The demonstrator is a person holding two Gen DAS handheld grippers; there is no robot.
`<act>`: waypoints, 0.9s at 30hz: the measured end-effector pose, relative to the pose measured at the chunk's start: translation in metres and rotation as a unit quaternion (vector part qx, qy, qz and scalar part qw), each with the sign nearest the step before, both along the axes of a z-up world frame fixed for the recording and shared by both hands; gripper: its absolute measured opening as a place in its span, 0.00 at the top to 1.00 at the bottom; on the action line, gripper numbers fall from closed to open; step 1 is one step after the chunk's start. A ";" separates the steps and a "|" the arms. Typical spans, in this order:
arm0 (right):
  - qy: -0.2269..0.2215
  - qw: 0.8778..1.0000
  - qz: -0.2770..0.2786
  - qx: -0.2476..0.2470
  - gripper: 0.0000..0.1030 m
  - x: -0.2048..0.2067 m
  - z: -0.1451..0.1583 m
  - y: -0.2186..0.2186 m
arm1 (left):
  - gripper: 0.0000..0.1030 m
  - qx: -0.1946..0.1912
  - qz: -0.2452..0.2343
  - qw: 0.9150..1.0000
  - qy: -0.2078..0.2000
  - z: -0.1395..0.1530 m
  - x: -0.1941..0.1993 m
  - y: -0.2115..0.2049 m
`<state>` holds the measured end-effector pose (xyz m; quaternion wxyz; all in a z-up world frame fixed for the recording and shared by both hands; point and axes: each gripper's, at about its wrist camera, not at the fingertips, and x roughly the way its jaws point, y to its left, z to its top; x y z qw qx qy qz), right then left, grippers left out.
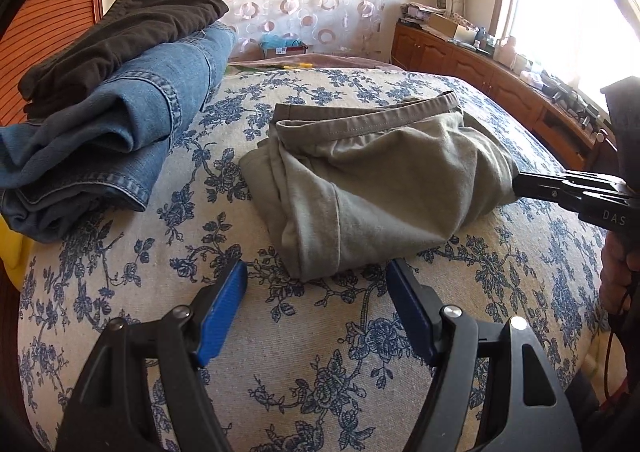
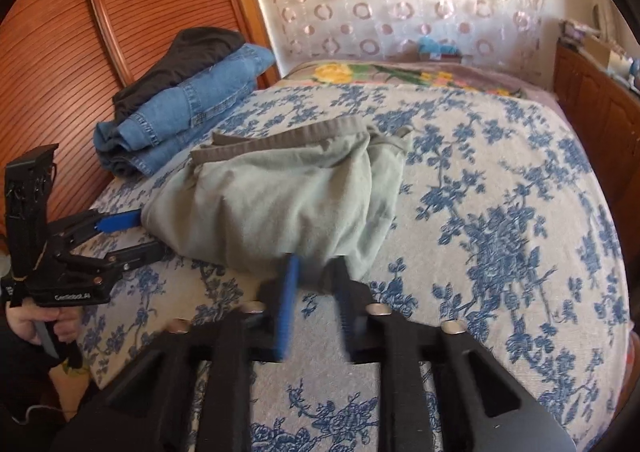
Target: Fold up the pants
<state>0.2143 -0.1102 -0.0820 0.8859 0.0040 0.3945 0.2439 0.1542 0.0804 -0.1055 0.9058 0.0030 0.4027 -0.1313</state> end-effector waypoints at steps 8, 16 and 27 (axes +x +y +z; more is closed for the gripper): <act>-0.018 1.000 -0.013 0.007 1.00 -0.008 0.008 -0.018 | 0.57 0.019 -0.012 1.000 0.003 0.005 0.009 -0.005; -0.019 1.000 0.003 0.002 0.63 -0.008 0.003 -0.010 | 0.70 0.025 -0.022 0.999 0.002 0.006 0.013 -0.009; 0.005 1.000 0.026 0.006 0.98 0.001 -0.003 -0.008 | 0.97 0.024 -0.026 0.999 -0.017 0.011 0.011 -0.008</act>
